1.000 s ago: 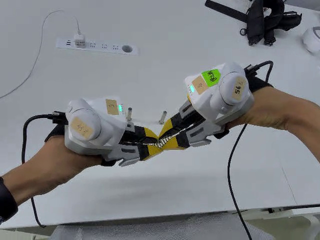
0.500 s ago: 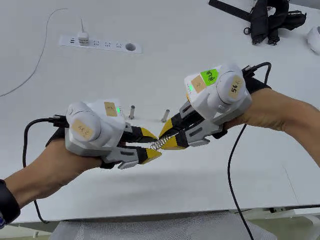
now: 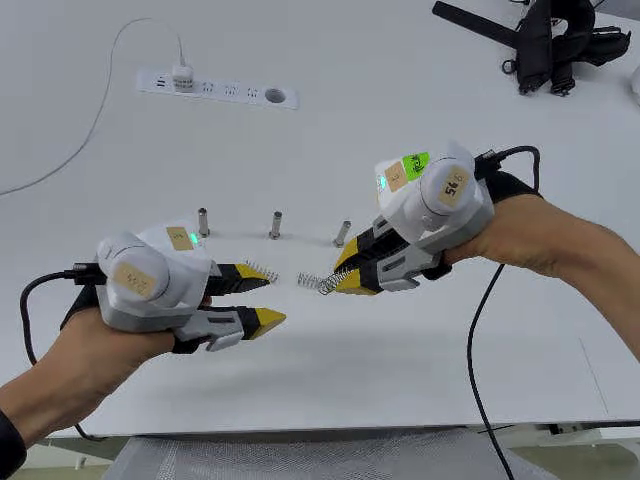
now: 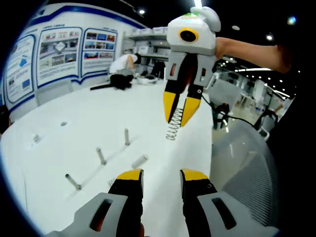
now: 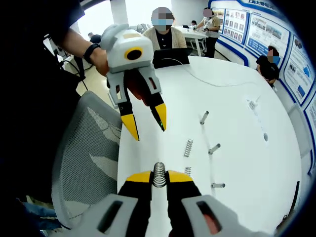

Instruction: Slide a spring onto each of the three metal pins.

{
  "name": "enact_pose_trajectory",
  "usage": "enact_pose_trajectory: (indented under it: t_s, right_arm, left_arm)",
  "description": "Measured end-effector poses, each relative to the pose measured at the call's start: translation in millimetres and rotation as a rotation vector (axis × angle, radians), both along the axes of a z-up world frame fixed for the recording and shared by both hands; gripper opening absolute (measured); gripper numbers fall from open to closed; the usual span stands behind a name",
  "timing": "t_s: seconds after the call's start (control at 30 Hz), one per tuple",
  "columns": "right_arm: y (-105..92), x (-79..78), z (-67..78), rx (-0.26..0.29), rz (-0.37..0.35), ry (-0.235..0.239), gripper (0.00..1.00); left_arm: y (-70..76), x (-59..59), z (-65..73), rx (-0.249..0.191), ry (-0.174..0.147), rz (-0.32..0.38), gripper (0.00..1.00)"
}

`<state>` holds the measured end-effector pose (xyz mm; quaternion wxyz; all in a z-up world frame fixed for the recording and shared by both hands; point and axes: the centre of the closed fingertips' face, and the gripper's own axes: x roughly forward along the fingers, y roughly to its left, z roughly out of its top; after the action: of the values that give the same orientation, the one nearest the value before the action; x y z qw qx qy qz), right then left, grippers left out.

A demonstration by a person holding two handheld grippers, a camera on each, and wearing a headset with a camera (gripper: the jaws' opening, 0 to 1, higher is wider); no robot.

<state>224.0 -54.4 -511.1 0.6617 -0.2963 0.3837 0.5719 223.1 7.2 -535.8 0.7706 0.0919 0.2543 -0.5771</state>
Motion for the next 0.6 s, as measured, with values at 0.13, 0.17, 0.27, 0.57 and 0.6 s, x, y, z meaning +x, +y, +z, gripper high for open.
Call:
enact_pose_trajectory:
  t_s: [0.13,0.17,0.27,0.57,0.6]
  right_arm:
    - [-4.6,7.4,-7.7,-0.018,-0.022,-0.002,0.12]
    - [-4.9,8.9,-8.6,-0.018,-0.029,0.000,0.12]
    - [-5.4,14.7,-11.6,-0.021,-0.047,-0.003,0.12]
    - [-3.4,27.1,-21.4,-0.043,-0.075,0.012,0.12]
    - [-2.6,28.4,-22.2,-0.044,-0.076,0.013,0.12]
  left_arm:
    - [11.7,3.7,-6.6,0.016,0.008,0.035,0.33]
    - [13.9,4.6,-8.2,0.019,0.010,0.040,0.34]
    - [22.0,9.3,-13.7,0.031,0.013,0.071,0.34]
    - [42.1,20.8,-27.7,0.054,0.021,0.162,0.39]
    - [43.5,20.8,-29.0,0.058,0.023,0.168,0.40]
